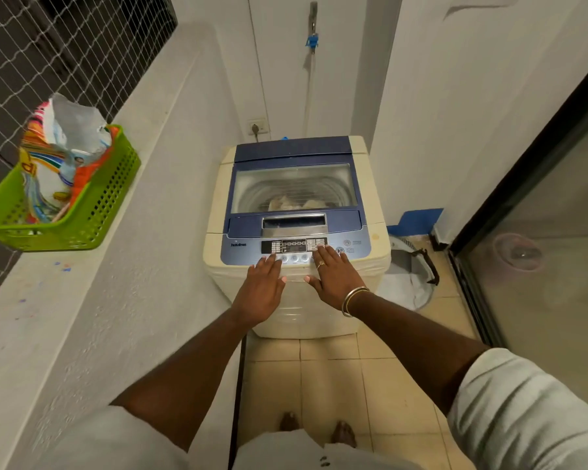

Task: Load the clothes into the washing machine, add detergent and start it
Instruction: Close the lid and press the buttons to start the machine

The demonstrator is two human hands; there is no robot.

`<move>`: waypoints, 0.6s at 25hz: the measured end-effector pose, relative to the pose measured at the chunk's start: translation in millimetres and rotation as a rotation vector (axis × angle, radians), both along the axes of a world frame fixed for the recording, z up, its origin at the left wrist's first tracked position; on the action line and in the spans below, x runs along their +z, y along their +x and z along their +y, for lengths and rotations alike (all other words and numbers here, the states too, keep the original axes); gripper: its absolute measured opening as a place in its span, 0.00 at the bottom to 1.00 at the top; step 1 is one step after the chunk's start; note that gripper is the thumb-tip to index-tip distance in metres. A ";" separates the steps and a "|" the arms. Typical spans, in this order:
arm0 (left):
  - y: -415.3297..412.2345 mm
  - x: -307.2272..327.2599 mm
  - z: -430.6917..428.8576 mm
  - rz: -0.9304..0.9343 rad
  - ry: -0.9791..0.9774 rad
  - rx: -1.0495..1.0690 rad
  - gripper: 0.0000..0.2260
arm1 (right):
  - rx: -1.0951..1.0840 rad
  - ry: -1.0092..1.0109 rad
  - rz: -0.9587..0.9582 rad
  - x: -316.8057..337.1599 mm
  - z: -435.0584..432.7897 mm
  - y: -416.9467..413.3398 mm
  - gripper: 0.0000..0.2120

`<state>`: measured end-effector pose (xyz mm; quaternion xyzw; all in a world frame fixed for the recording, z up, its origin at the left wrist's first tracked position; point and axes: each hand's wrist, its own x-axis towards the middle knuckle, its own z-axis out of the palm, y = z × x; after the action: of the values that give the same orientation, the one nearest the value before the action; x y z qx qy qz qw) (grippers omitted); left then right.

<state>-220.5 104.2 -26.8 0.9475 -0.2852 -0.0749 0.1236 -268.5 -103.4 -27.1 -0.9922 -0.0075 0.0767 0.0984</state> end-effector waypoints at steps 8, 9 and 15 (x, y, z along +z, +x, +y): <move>-0.7 -7.2 13.4 0.033 0.061 -0.057 0.27 | -0.056 -0.034 0.012 0.8 18.8 -13.8 0.35; -1.7 -7.2 13.3 0.037 0.064 -0.062 0.27 | -0.066 -0.038 0.022 0.0 20.4 -13.6 0.35; -4.5 0.0 3.6 0.062 0.055 -0.083 0.28 | -0.088 -0.039 0.039 -4.2 19.8 -15.4 0.35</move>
<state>-225.0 107.8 -26.8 0.9351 -0.3182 -0.1169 0.1030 -284.0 -83.7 -31.3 -0.9916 0.0396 0.0919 0.0825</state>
